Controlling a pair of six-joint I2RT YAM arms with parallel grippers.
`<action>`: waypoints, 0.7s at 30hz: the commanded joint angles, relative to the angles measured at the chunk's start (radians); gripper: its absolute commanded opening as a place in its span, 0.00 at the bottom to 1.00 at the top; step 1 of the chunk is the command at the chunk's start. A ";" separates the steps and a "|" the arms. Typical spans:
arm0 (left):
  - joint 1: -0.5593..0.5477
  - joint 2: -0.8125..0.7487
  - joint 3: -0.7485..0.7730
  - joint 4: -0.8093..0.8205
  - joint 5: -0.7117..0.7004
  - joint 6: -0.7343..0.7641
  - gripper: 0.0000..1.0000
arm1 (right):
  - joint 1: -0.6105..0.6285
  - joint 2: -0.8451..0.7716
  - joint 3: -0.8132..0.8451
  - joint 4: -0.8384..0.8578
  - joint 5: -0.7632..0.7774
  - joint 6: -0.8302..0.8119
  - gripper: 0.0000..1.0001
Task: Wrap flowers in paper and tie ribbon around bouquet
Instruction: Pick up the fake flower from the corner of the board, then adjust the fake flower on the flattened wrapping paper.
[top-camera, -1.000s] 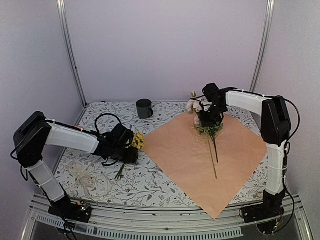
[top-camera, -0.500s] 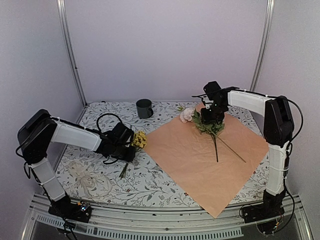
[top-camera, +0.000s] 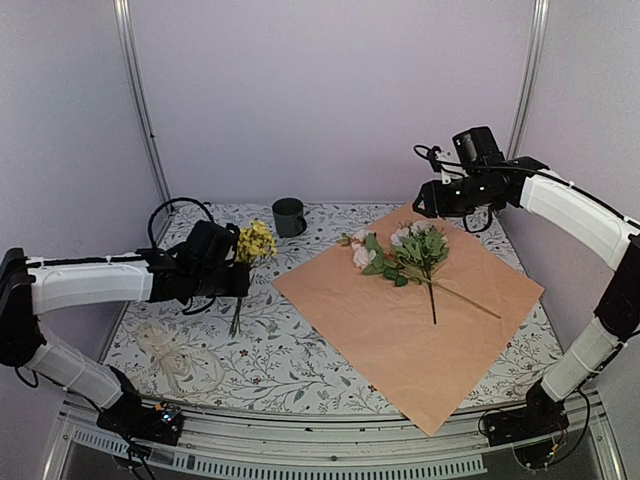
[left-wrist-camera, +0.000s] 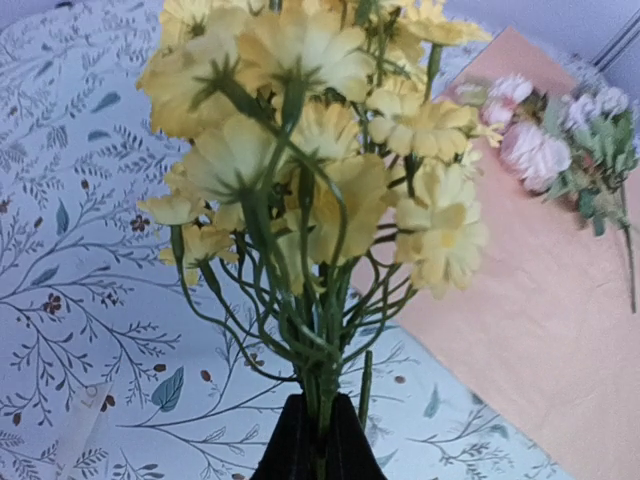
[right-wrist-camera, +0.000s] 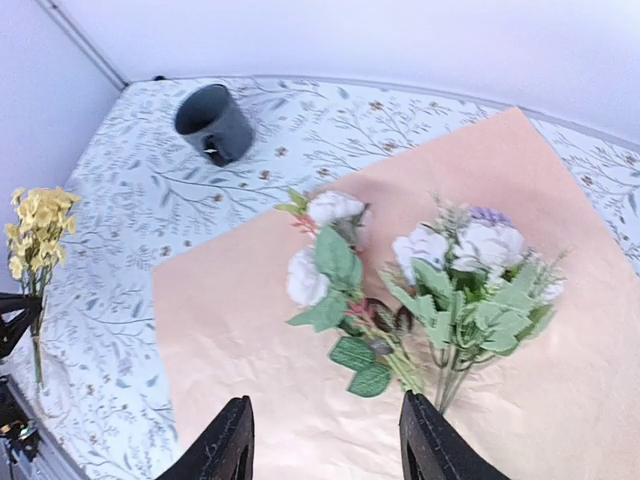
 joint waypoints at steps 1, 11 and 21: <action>-0.113 -0.168 -0.039 0.198 -0.069 0.060 0.00 | 0.040 -0.117 -0.102 0.179 -0.294 -0.031 0.52; -0.258 -0.314 -0.108 0.739 0.130 0.118 0.00 | 0.189 -0.171 -0.155 0.298 -0.305 -0.073 0.58; -0.260 -0.339 -0.147 0.659 0.056 0.119 0.00 | -0.265 -0.026 -0.288 -0.090 -0.180 -0.122 0.85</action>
